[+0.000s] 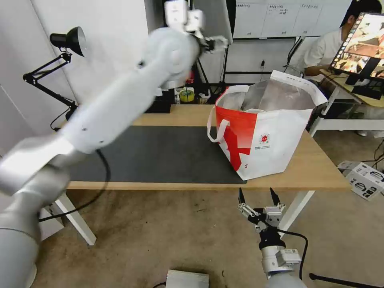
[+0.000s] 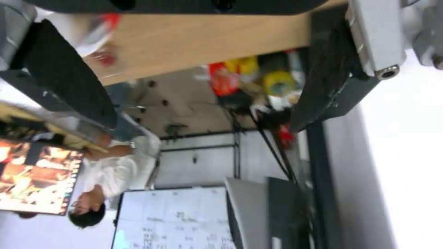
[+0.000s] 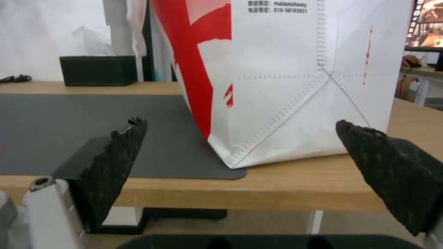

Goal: Pick up the trash from the table and place it into the takeout bag.

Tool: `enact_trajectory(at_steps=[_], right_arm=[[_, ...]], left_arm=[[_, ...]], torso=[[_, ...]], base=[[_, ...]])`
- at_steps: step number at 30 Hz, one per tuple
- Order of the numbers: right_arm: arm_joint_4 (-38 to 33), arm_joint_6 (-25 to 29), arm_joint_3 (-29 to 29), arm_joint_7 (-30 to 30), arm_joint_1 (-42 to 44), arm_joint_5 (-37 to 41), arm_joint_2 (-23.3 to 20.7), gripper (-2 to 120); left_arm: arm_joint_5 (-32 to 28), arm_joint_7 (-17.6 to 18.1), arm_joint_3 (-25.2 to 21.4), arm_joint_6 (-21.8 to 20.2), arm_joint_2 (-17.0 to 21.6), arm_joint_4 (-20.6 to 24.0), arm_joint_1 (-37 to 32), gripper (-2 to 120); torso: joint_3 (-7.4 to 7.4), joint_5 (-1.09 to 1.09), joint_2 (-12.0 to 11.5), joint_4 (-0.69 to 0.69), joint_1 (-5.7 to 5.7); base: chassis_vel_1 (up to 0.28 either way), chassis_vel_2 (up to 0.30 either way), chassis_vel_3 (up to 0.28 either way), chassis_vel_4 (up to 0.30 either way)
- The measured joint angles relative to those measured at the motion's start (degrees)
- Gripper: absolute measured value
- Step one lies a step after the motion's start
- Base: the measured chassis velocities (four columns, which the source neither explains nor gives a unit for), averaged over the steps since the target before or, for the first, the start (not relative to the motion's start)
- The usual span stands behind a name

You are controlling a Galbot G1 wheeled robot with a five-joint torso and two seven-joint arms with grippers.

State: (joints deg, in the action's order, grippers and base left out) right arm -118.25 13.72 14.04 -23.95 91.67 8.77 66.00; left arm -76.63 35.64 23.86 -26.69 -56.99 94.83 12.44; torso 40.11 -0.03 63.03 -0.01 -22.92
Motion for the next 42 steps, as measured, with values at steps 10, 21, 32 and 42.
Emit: enact_trajectory(at_steps=[10, 21, 32, 42], right_arm=[[0.0, -0.7, -0.3, 0.0, -0.5, 0.0, -0.5, 100], [-1.2, -0.1, 2.3, 0.2, 2.8, -0.9, 1.2, 100], [-1.4, 0.3, 2.7, 0.5, 3.5, -1.1, 1.4, 100], [-0.8, 0.5, 3.6, 0.6, 3.5, -1.8, 1.4, 100]], left_arm=[[17.8, -14.4, -16.7, 6.5, 19.4, 16.8, -27.8, 100], [35.1, -19.0, -31.4, 14.8, 22.5, 23.0, -55.3, 100], [45.1, -20.8, -45.8, 23.1, 16.4, 24.2, -76.9, 100], [53.5, -28.4, -56.4, 34.2, 6.2, 21.5, -95.2, 100]], torso=[[0.0, 0.0, 0.0, 0.01, 0.0], [-0.01, 0.02, 0.0, -0.07, 0.01], [-0.01, 0.03, 0.0, 0.0, 0.01], [-0.01, 0.04, 0.0, 0.01, 0.01]], base=[[0.0, 0.0, 0.0, 0.0], [0.0, 0.0, 0.0, 0.0], [0.0, 0.0, 0.0, 0.0], [0.0, 0.0, 0.0, 0.0]])
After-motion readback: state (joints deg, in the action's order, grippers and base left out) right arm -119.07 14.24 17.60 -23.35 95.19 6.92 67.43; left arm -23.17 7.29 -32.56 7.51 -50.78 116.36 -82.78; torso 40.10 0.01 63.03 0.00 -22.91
